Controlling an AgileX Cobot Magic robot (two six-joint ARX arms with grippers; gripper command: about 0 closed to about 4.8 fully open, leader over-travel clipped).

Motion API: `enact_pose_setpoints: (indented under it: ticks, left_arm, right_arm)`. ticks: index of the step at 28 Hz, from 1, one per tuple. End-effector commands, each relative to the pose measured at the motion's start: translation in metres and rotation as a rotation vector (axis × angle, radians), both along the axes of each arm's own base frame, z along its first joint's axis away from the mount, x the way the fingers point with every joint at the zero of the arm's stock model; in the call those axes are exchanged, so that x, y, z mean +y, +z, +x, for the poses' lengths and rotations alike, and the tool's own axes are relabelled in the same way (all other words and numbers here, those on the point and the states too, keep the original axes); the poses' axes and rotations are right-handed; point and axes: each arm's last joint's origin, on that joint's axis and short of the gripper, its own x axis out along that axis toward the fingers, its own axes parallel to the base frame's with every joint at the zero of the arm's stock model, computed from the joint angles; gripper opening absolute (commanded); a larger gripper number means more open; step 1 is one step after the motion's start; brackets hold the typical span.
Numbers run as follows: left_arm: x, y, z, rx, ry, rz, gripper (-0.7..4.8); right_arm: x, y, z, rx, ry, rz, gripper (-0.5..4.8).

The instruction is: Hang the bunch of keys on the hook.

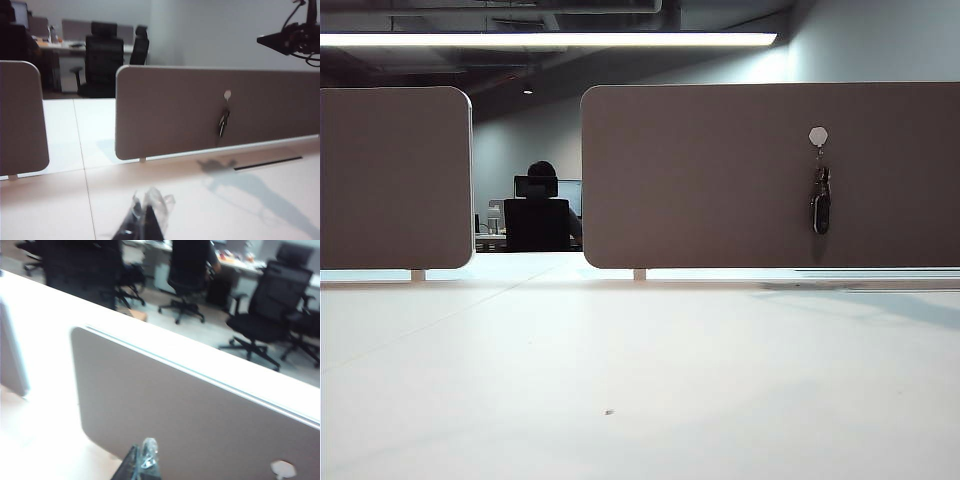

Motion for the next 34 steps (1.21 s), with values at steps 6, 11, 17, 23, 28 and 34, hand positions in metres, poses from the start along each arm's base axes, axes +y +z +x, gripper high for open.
enact_pose_setpoints:
  ticks: [6, 11, 17, 23, 28, 34]
  left_arm:
    - [0.019, -0.042, -0.027, -0.039, -0.007, -0.030, -0.05]
    - [0.011, -0.059, -0.017, 0.002, -0.039, 0.003, -0.06]
    - [-0.009, -0.094, 0.009, 0.084, -0.095, -0.029, -0.06]
    - [-0.029, -0.141, 0.036, 0.118, -0.126, -0.043, -0.06]
    - [-0.037, -0.173, 0.048, 0.169, -0.124, -0.052, -0.05]
    - [-0.041, -0.195, 0.053, 0.223, -0.117, -0.027, -0.05]
  right_arm:
    - [0.010, -0.009, -0.094, 0.051, 0.071, -0.033, -0.03]
    - [-0.001, -0.033, -0.170, 0.033, 0.082, -0.002, -0.03]
    - [-0.017, -0.068, -0.244, 0.011, 0.086, 0.059, -0.03]
    - [-0.027, -0.123, -0.287, 0.029, 0.081, 0.073, -0.03]
    - [-0.030, -0.183, -0.305, 0.079, 0.093, 0.116, -0.03]
    - [-0.032, -0.243, -0.312, 0.083, 0.105, 0.195, -0.03]
